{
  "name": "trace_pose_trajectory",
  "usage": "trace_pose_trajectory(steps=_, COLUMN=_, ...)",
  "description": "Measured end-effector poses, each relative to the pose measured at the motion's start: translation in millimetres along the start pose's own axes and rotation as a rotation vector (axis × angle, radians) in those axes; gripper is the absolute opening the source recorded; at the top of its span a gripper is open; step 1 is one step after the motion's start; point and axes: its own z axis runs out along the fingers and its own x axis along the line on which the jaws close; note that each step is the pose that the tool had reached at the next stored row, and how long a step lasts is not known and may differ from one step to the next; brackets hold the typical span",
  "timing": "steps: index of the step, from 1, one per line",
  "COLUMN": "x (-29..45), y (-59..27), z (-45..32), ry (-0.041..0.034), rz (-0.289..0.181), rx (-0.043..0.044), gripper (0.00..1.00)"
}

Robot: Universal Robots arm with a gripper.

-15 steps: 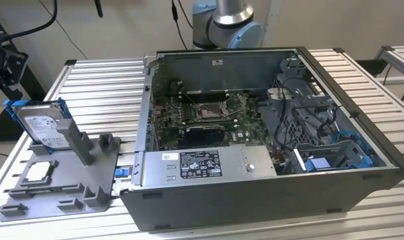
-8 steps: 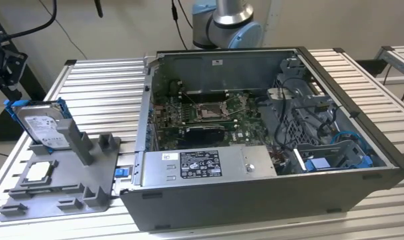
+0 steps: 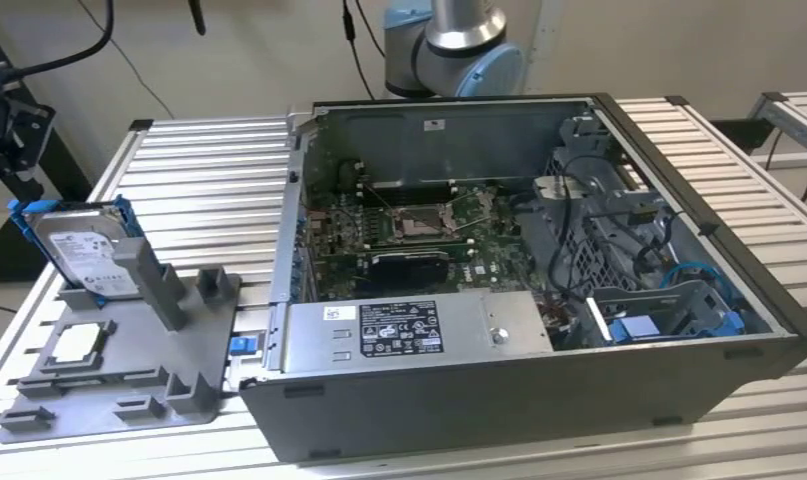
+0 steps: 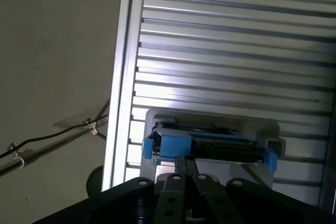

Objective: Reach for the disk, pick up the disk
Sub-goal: 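Reach for the disk, then pick up the disk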

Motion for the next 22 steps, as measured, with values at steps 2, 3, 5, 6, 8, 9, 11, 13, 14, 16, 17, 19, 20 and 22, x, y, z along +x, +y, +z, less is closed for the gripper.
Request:
trace_pose_trajectory(steps=2, x=0.0, y=0.0, z=0.0, ry=0.0009, rz=-0.022, rx=-0.0001, gripper=0.0)
trace_pose_trajectory(steps=3, x=0.0, y=0.0, z=0.0, ry=0.0013, rz=-0.032, rx=-0.0001, gripper=0.0)
trace_pose_trajectory(steps=5, x=0.0, y=0.0, z=0.0, ry=0.0018, rz=-0.047, rx=-0.0002, gripper=0.0)
trace_pose_trajectory(steps=6, x=0.0, y=0.0, z=0.0, ry=0.002, rz=-0.055, rx=-0.0002, gripper=0.0)
trace_pose_trajectory(steps=8, x=0.0, y=0.0, z=0.0, ry=0.0021, rz=-0.069, rx=-0.0002, gripper=0.0)
trace_pose_trajectory(steps=9, x=0.0, y=0.1, z=-0.1, ry=0.0023, rz=-0.075, rx=-0.0001, gripper=0.0)
trace_pose_trajectory(steps=11, x=-0.1, y=0.7, z=0.0, ry=0.0024, rz=-0.083, rx=-0.0002, gripper=0.0)
trace_pose_trajectory(steps=13, x=0.0, y=0.7, z=0.0, ry=0.0028, rz=-0.09, rx=-0.0002, gripper=0.0)
trace_pose_trajectory(steps=14, x=0.0, y=0.7, z=0.0, ry=0.003, rz=-0.094, rx=-0.0002, gripper=0.0)
trace_pose_trajectory(steps=16, x=0.0, y=0.7, z=0.1, ry=0.0032, rz=-0.102, rx=-0.0003, gripper=0.0)
trace_pose_trajectory(steps=17, x=0.0, y=0.7, z=0.1, ry=0.0033, rz=-0.109, rx=-0.0003, gripper=0.0)
trace_pose_trajectory(steps=19, x=0.0, y=0.8, z=0.1, ry=0.0039, rz=-0.125, rx=-0.0004, gripper=0.0)
trace_pose_trajectory(steps=20, x=0.0, y=0.8, z=0.1, ry=0.0042, rz=-0.131, rx=-0.0004, gripper=0.0)
trace_pose_trajectory(steps=22, x=0.0, y=0.8, z=0.1, ry=0.0047, rz=-0.144, rx=-0.0004, gripper=0.0)
